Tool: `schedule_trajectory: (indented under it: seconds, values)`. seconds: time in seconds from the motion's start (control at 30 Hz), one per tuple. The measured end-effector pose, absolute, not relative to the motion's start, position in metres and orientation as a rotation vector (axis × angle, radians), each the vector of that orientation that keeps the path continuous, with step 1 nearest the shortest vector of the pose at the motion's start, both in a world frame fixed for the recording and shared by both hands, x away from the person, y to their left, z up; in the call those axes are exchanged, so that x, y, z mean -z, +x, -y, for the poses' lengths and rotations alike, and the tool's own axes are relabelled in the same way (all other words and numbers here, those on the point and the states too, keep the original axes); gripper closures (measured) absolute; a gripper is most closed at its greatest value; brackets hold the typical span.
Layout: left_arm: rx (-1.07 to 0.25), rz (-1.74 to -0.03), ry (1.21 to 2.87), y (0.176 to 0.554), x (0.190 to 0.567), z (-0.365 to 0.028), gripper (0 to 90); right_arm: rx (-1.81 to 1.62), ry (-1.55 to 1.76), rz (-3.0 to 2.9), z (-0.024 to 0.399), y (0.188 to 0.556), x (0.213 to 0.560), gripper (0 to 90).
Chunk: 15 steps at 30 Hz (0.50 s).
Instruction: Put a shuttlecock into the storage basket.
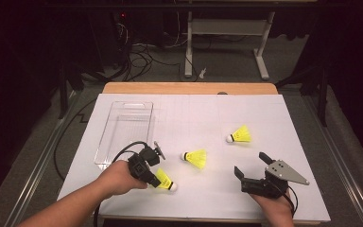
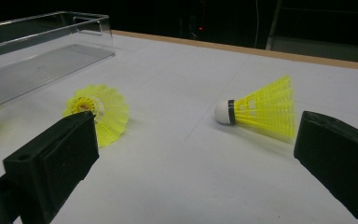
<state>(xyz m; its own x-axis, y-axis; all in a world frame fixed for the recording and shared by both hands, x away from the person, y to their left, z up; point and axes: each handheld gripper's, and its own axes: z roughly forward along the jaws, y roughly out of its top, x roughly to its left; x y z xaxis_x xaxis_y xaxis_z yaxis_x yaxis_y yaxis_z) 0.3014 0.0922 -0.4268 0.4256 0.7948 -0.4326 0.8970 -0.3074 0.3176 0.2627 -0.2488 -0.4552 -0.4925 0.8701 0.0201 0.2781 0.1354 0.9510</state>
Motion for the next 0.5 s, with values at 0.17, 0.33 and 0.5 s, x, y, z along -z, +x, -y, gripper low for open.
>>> schedule_trajectory:
  seconds: [0.17, 0.33, 0.5]
  values:
    - [0.284, -1.414, 2.166, 0.3001, 0.4251, -0.0924, 87.9, -1.365, 1.098, -1.859, 0.2484, 0.2627, 0.4552, 0.2]
    - [0.303, -1.405, 2.152, 0.2981, 0.4245, -0.0933, 88.6, -1.365, 1.099, -1.857, 0.2486, 0.2626, 0.4552, 0.2]
    - [0.318, -1.395, 2.148, 0.2971, 0.4221, -0.0923, 89.0, -1.365, 1.099, -1.856, 0.2487, 0.2625, 0.4551, 0.1]
